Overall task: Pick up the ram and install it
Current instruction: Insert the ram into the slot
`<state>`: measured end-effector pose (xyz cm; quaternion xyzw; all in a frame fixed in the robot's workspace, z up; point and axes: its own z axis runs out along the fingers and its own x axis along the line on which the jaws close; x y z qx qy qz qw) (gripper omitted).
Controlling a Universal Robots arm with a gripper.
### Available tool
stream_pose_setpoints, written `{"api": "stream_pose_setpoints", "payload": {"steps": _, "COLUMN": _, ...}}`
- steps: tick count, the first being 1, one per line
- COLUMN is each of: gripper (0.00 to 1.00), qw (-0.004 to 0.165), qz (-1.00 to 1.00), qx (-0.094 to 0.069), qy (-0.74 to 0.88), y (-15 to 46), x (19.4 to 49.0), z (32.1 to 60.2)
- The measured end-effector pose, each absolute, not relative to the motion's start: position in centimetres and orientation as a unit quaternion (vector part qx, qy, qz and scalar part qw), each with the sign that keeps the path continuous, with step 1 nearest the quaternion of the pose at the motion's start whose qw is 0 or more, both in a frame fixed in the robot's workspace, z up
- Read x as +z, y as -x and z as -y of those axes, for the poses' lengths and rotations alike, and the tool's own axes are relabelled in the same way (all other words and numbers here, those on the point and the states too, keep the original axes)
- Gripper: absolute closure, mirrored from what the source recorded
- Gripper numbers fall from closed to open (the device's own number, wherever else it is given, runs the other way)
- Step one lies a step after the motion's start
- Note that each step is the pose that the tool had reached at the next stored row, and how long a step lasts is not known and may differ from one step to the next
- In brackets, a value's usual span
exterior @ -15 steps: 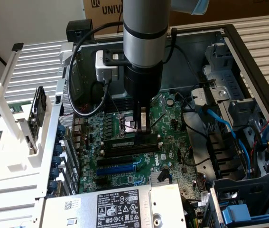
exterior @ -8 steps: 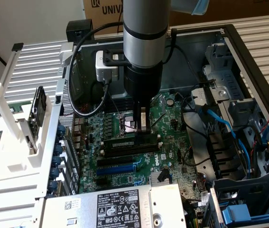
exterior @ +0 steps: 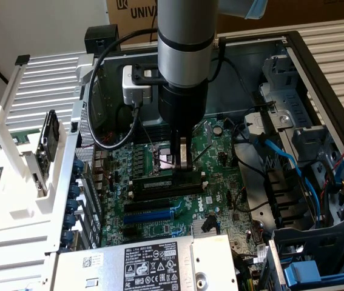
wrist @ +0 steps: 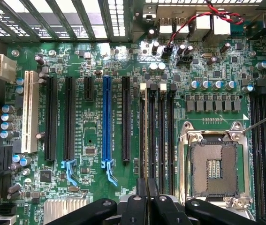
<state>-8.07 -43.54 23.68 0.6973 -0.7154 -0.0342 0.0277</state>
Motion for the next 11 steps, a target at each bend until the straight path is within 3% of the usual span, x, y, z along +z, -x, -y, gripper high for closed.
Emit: {"api": "stream_pose_setpoints", "payload": {"steps": 11, "gripper": 0.88, "qw": 0.028, "qz": 0.715, "qx": -0.034, "qy": -0.697, "y": 8.07, "x": 23.53, "z": 43.54}}
